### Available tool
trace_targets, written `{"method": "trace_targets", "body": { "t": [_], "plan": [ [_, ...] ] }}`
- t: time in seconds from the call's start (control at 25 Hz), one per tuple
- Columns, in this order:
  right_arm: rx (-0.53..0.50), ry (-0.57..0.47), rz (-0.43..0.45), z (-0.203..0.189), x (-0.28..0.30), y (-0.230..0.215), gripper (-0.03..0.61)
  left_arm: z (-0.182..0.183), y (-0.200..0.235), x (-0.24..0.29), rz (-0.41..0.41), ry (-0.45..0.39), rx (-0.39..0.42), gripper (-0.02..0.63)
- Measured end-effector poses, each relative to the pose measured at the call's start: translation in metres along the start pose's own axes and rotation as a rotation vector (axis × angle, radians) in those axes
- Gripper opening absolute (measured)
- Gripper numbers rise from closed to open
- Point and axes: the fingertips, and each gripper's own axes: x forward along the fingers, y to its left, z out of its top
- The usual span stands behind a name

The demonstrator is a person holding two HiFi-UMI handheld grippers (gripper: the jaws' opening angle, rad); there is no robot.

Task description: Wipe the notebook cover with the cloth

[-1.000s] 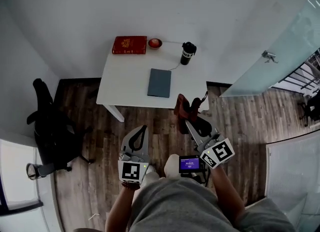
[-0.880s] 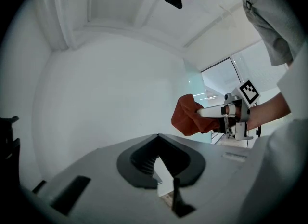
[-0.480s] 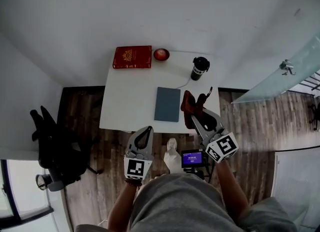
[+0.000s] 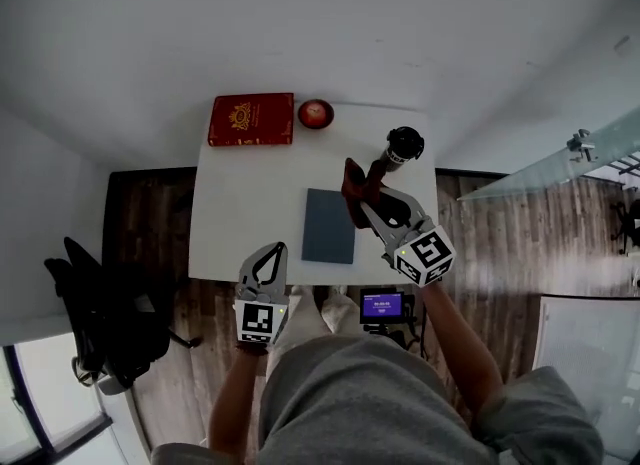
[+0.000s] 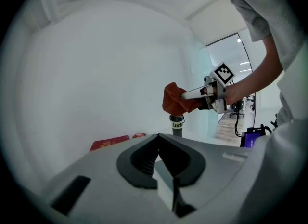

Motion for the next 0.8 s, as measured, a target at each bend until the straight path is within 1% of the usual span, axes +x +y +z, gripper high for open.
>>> {"method": "trace_targets", "body": {
  "t": [0.08,0.16,0.24,0.36,0.52,0.68,0.8],
  "plan": [
    [-0.016,0.033,-0.009,-0.007,0.019,-0.003,0.107,-0.010,0.012,0.012,-0.041,0.017,0.006,0.008],
    [-0.025,0.069,-0.021,-0.015,0.033,-0.003,0.107,-0.017,0.021,0.021,-0.088,0.015,0.013,0.018],
    [-0.016,0.096,-0.030,-0.023,0.041,0.000,0.107,-0.025,0.023,0.025,-0.136,0.016,0.026,0.025],
    [-0.009,0.145,-0.042,-0.035,0.054,-0.007,0.107,-0.040,0.017,0.040,-0.195,0.033,0.031,0.041],
    [-0.018,0.229,-0.002,-0.066,0.071,-0.003,0.107,-0.075,0.002,0.045,-0.263,0.102,0.010,0.066],
    [-0.036,0.346,0.039,-0.110,0.093,-0.009,0.107,-0.127,-0.011,0.050,-0.322,0.221,-0.025,0.108],
    [-0.056,0.423,0.081,-0.140,0.107,-0.013,0.107,-0.157,-0.021,0.052,-0.360,0.280,-0.051,0.129]
  ]
}}
